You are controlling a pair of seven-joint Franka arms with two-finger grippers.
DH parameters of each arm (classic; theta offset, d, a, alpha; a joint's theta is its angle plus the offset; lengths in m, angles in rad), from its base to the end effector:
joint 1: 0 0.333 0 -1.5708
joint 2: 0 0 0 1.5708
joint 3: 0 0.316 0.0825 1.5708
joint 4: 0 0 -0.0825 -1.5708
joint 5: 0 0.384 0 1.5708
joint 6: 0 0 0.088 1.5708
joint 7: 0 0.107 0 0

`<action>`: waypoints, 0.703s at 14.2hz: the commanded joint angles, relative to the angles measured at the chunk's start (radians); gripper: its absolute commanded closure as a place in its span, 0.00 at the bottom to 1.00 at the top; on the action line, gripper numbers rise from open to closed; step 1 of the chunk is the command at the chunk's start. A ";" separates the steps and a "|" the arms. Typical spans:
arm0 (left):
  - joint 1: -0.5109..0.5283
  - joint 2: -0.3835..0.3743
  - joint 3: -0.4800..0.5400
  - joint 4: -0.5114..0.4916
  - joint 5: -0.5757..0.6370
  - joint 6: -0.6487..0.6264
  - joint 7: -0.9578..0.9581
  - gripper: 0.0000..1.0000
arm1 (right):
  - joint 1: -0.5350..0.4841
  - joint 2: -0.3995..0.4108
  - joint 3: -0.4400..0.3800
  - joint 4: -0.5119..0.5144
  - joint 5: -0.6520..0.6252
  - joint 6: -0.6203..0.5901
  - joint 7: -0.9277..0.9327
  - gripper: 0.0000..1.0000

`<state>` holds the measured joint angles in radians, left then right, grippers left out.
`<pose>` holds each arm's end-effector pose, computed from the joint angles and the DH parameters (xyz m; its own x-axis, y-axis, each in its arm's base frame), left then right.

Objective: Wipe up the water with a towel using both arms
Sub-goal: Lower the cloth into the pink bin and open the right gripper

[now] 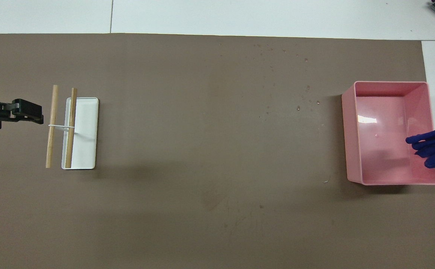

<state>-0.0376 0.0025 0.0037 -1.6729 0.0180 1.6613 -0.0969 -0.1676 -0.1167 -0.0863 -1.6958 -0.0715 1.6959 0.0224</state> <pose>0.5600 -0.0172 0.5825 0.9980 0.0613 -0.0123 0.0611 -0.9979 -0.0192 0.5104 -0.1423 0.6397 0.9576 -0.2630 0.1172 -0.2711 -0.9608 0.0588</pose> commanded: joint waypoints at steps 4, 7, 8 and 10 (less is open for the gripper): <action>-0.012 -0.027 0.007 -0.030 0.013 0.025 -0.001 0.00 | 0.014 0.015 0.017 -0.246 -0.002 0.249 0.042 1.00; -0.008 -0.030 0.007 -0.036 0.013 0.049 -0.003 0.00 | 0.022 0.089 0.017 -0.300 -0.002 0.340 0.089 1.00; -0.007 -0.030 0.007 -0.037 0.013 0.049 -0.003 0.00 | 0.020 0.130 0.017 -0.309 -0.002 0.363 0.099 1.00; -0.007 -0.030 0.007 -0.037 0.011 0.049 -0.003 0.00 | 0.023 0.187 0.017 -0.303 -0.002 0.398 0.105 1.00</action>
<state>-0.0375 0.0014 0.0044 -1.6730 0.0180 1.6852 -0.0969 -0.1454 0.0290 -0.0714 -2.0020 -0.0711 2.0622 0.1042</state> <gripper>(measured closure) 0.000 0.965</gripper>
